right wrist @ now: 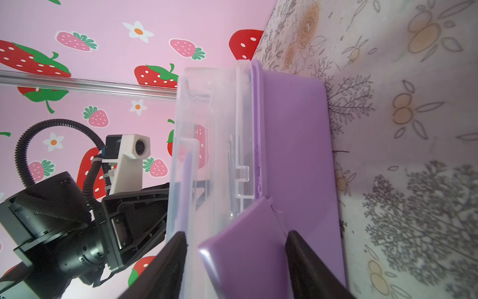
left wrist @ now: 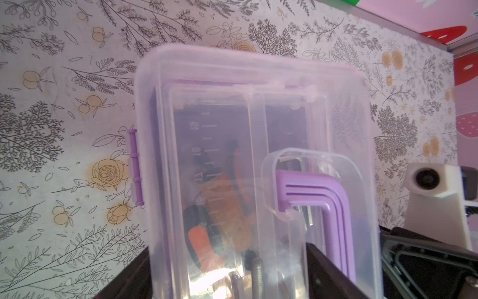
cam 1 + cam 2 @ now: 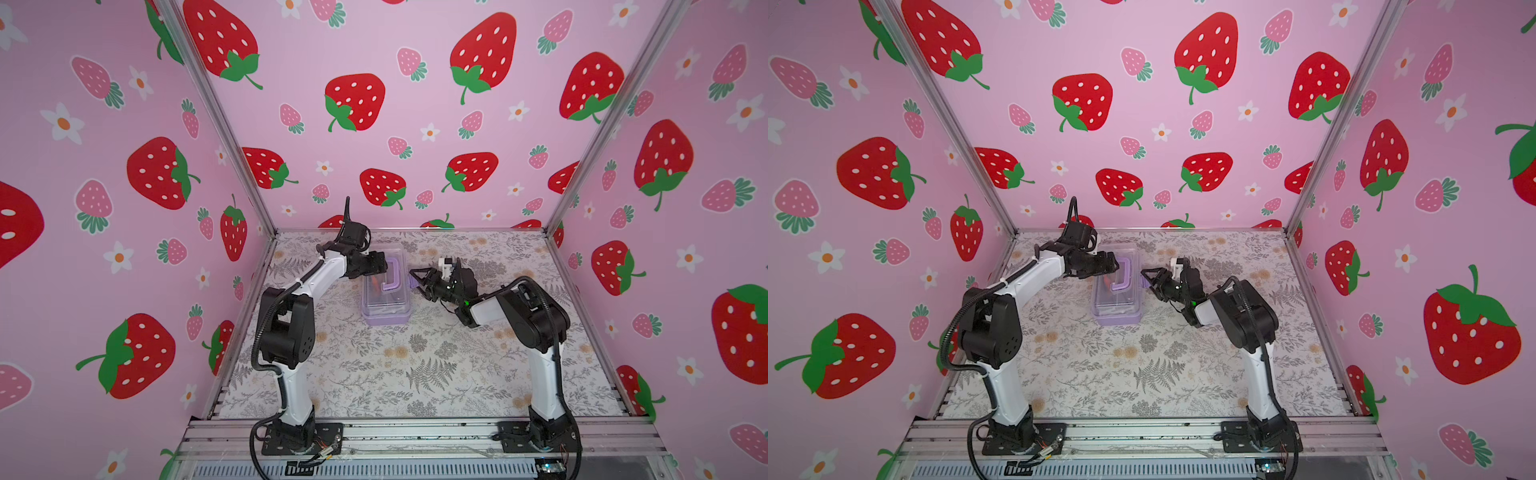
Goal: Pack the tool kit
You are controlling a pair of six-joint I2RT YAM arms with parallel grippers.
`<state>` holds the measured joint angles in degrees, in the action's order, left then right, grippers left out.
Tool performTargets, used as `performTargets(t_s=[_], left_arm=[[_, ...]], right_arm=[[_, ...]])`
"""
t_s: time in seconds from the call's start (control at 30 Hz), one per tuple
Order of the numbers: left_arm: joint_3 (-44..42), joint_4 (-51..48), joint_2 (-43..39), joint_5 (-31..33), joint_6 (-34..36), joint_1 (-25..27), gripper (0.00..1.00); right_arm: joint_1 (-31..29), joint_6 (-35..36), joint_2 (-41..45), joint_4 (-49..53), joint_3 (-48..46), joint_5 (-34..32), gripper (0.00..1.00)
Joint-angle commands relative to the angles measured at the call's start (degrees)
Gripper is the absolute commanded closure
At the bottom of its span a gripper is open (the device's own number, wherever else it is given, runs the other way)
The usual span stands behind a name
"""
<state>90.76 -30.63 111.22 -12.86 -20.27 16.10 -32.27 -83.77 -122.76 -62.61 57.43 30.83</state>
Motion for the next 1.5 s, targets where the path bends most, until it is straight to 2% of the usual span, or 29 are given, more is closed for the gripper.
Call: performTargets(t_s=[0.0,0.13,0.3,0.47,0.63,0.8,1.0,1.13,1.27,1.33,1.4,1.47], left_arm=[[0.41,-8.12,3.65,-6.49,3.01,2.49,0.14],[2.2,-11.38,4.17,-4.67,4.92,3.89,0.13],[3.44,-13.69,3.86,-1.13,5.6,5.02,0.09],[4.06,-15.09,1.8,2.66,5.51,5.06,0.05],[4.99,-15.69,-0.26,3.56,5.32,5.08,0.02],[5.68,-15.99,-2.32,3.96,4.48,5.08,0.01],[6.71,-16.43,-5.49,4.61,3.96,5.05,0.02],[7.23,-16.69,-8.14,7.36,3.35,5.0,0.02],[7.44,-16.41,-10.71,7.38,1.34,5.25,0.05],[7.1,-16.48,-11.36,6.91,0.53,6.26,0.09],[6.89,-16.16,-11.54,6.84,0.32,8.1,0.2],[7.55,-16.04,-10.92,6.71,0.34,10.19,0.37]], right_arm=[[0.71,3.77,-1.47,3.86,2.74,4.31,0.38],[0.89,6.76,-1.75,7.34,4.05,5.55,0.42],[1.32,6.86,-2.47,7.36,3.68,6.48,0.46],[2.29,6.82,-2.23,6.02,0.73,7.41,0.46],[3.55,5.88,-2.29,2.94,-1.57,8.39,0.48],[4.32,5.45,-1.97,1.78,-2.01,9.23,0.6],[4.81,5.37,-1.39,1.48,-2.06,10.37,0.64],[4.94,4.86,-1.27,0.8,-2.19,11.33,0.68],[4.94,3.21,-1.61,-1.56,-2.32,12.25,0.74],[4.91,2.31,-1.76,-2.85,-2.5,12.55,0.75],[4.94,1.77,-1.87,-3.46,-2.5,12.85,0.76],[4.94,1.14,-2.05,-3.97,-2.5,13.24,0.78]])
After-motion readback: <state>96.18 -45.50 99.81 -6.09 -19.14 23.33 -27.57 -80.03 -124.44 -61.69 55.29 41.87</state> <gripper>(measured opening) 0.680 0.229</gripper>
